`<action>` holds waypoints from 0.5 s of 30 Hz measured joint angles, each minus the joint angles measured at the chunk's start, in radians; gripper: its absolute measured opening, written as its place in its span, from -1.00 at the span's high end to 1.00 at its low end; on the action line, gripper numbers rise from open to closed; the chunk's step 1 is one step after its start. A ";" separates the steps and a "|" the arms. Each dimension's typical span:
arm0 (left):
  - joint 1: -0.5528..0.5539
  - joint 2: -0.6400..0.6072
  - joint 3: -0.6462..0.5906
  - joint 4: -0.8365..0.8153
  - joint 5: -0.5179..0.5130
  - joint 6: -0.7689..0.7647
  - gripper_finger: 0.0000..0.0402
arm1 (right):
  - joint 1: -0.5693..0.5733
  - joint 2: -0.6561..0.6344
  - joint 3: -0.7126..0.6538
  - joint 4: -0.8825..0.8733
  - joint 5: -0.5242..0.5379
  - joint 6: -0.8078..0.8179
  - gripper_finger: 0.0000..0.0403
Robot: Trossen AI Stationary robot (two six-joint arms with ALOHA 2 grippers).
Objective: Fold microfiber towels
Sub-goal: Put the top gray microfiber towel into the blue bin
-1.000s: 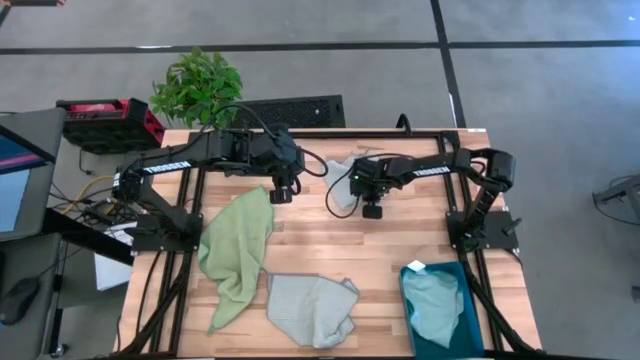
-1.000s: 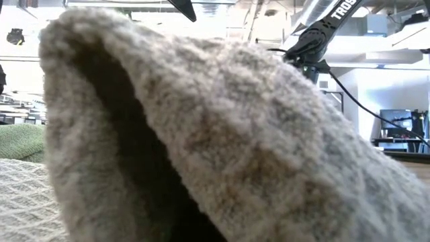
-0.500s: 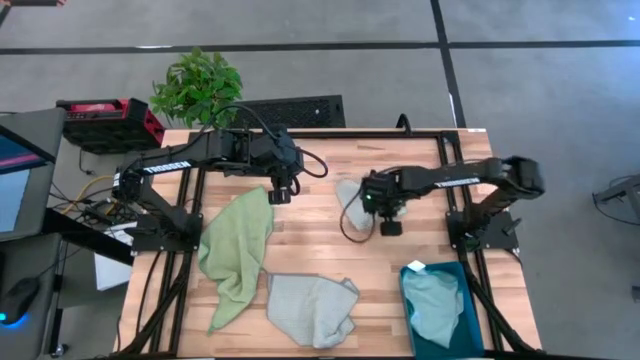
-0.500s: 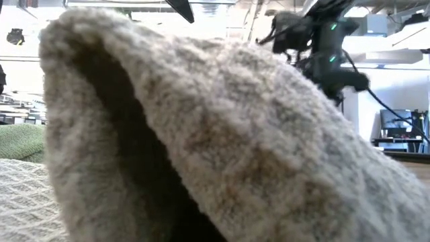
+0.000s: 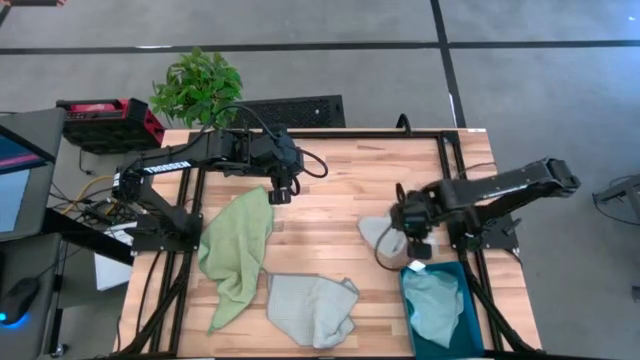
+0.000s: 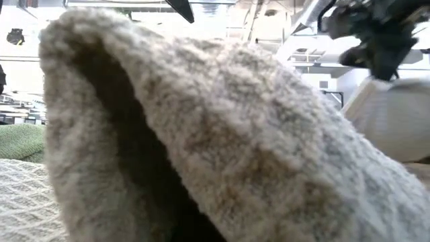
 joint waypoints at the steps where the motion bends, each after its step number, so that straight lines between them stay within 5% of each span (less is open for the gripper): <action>1: 0.000 0.000 0.000 0.000 0.000 0.000 0.27 | 0.026 -0.015 0.000 -0.010 -0.022 0.047 0.95; 15: 0.000 0.000 0.000 0.000 0.083 0.019 0.27 | 0.461 -0.087 0.002 -0.008 -0.104 0.701 0.92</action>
